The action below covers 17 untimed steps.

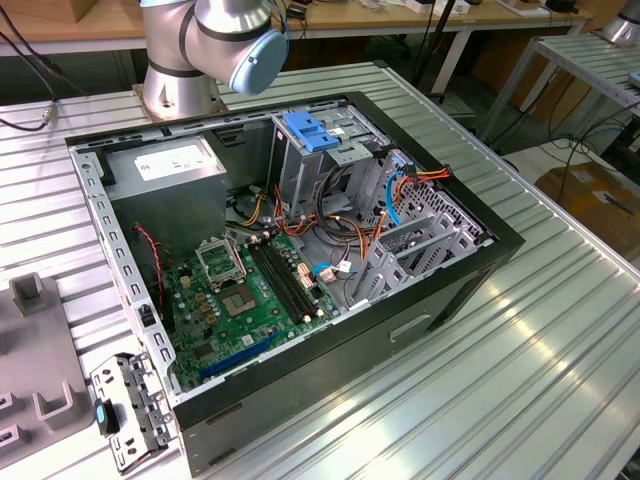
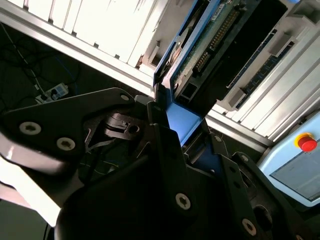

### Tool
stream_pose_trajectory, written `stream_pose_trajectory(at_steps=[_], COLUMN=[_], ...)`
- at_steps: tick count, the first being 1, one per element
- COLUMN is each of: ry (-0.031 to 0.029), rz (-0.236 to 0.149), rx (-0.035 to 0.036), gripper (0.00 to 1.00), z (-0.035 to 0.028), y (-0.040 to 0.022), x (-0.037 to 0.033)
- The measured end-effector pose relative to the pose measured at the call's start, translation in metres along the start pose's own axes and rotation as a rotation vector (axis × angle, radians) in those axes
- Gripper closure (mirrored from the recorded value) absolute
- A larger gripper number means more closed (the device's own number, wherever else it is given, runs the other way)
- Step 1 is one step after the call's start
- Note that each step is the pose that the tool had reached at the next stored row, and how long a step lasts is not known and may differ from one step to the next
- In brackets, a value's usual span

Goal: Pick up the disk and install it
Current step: 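Pick up the disk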

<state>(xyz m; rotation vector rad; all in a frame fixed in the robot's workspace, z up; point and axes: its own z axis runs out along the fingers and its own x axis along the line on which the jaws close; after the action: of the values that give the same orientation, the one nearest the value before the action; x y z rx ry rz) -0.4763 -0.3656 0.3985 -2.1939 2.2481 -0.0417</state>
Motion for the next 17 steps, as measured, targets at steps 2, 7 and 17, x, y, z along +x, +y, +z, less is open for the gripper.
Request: stream_pose_trajectory(at_steps=[2,7,17], ry=[0.0,0.0,-0.0001], rz=[0.0,0.0,0.0], rx=[0.0,0.0,0.0001], gripper=[0.63,0.63,0.63], z=[-0.0014,-0.0045,-0.0134], y=[0.0,-0.0001,-0.0003], x=[0.0,0.0001,0.0003])
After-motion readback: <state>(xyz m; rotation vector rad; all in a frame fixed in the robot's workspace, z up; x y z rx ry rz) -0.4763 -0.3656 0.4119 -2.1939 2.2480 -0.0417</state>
